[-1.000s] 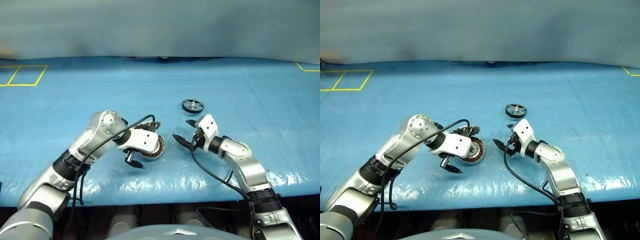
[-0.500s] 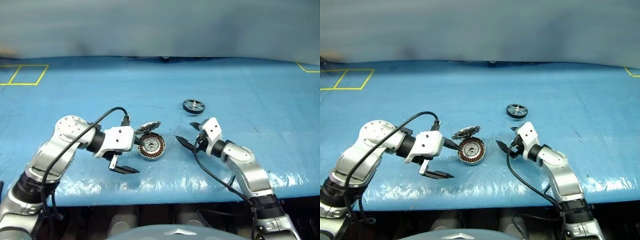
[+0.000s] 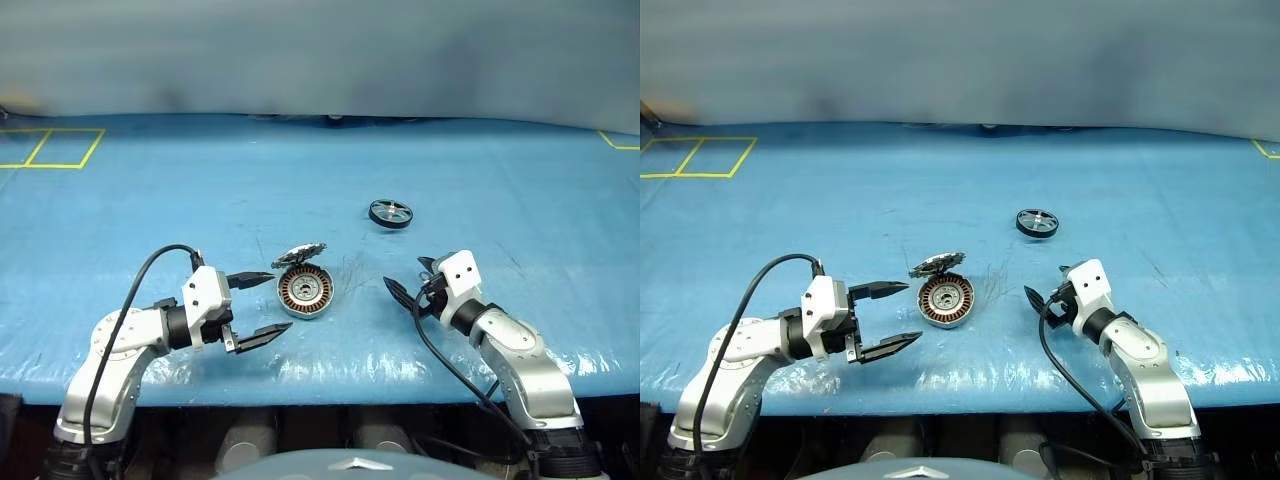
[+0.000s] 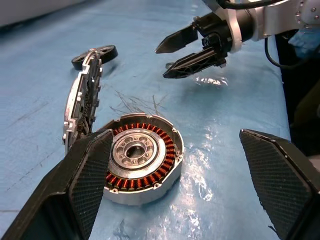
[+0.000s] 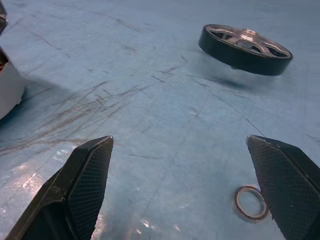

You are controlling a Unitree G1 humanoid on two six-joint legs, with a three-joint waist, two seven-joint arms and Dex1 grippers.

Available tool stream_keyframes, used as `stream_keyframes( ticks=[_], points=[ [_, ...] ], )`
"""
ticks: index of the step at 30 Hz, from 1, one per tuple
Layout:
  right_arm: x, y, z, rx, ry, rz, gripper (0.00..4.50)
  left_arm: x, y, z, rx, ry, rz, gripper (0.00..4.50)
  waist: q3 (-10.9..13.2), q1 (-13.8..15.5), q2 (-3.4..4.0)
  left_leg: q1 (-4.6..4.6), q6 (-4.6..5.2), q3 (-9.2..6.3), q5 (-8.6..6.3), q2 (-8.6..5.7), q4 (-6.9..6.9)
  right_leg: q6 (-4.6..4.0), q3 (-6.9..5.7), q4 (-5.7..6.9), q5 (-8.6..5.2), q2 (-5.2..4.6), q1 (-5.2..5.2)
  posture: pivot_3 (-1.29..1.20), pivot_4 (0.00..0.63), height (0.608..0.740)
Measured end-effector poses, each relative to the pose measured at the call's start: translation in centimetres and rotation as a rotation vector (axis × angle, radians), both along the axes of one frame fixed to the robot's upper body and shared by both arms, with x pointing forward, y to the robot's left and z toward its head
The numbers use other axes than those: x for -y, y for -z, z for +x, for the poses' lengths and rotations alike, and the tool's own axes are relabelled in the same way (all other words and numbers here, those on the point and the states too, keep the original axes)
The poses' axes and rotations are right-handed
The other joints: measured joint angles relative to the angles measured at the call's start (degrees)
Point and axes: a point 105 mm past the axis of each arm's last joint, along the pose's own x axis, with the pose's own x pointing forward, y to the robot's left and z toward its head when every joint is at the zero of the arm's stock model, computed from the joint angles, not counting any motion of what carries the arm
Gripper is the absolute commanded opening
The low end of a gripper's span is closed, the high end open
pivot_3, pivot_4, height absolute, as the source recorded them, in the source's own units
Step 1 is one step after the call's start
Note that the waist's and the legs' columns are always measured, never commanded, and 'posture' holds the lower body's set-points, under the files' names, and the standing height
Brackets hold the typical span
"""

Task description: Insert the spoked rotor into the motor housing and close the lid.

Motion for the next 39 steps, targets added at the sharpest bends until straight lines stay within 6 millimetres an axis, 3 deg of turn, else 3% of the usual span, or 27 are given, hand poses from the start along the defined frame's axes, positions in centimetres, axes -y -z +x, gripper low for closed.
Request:
stream_keyframes(
  ticks=[4,13,16,25,31,39],
  points=[
    [1.1,0.3,0.2,-0.007,0.092,0.015,4.5,-0.7,1.9,-0.1,0.027,-0.051,-0.036,4.29,0.0,-0.06,-0.01,0.03,0.0,0.02,0.0,0.01,-0.02,-0.01,0.01,0.0,0.0,0.01,0.01,0.0,0.15,0.74],
    [2.6,2.2,1.5,-0.065,0.209,0.025,4.5,-1.5,3.6,0.3,0.077,-0.127,-0.078,4.29,0.0,-0.13,-0.01,0.15,0.01,0.1,0.0,0.0,-0.09,0.0,0.0,-0.02,0.0,0.05,0.09,0.0,0.15,0.74],
    [2.7,2.3,1.9,-0.069,0.22,0.025,3.91,-1.4,3.6,0.4,0.109,-0.119,-0.074,4.33,0.0,-0.19,-0.01,0.36,0.01,0.16,0.0,0.0,-0.16,0.0,0.01,-0.02,0.0,0.05,0.26,0.0,0.15,0.74],
    [2.7,2.8,1.7,-0.092,0.221,0.017,0.98,-1.9,3.9,2.1,0.14,-0.129,-0.072,4.33,-0.09,-0.15,-0.16,0.69,0.03,0.15,0.01,-0.02,-0.18,0.01,-0.02,-0.09,-0.01,0.19,0.62,0.0,0.15,0.74],
    [2.7,2.8,1.5,-0.104,0.215,0.012,0.98,-1.8,3.6,2.3,0.15,-0.128,-0.068,4.33,-0.12,-0.17,-0.22,0.68,0.03,0.12,0.0,0.0,-0.27,0.0,-0.01,-0.17,-0.01,0.09,0.62,0.0,0.15,0.74],
    [1.5,2.7,1.2,-0.108,0.12,0.04,0.98,0.7,1.5,1.7,0.196,-0.104,-0.078,4.33,-0.12,-0.34,-0.24,0.68,0.03,0.1,0.0,0.04,-0.42,-0.02,0.08,-0.25,-0.02,0.05,0.58,0.0,0.15,0.74]
  ],
)
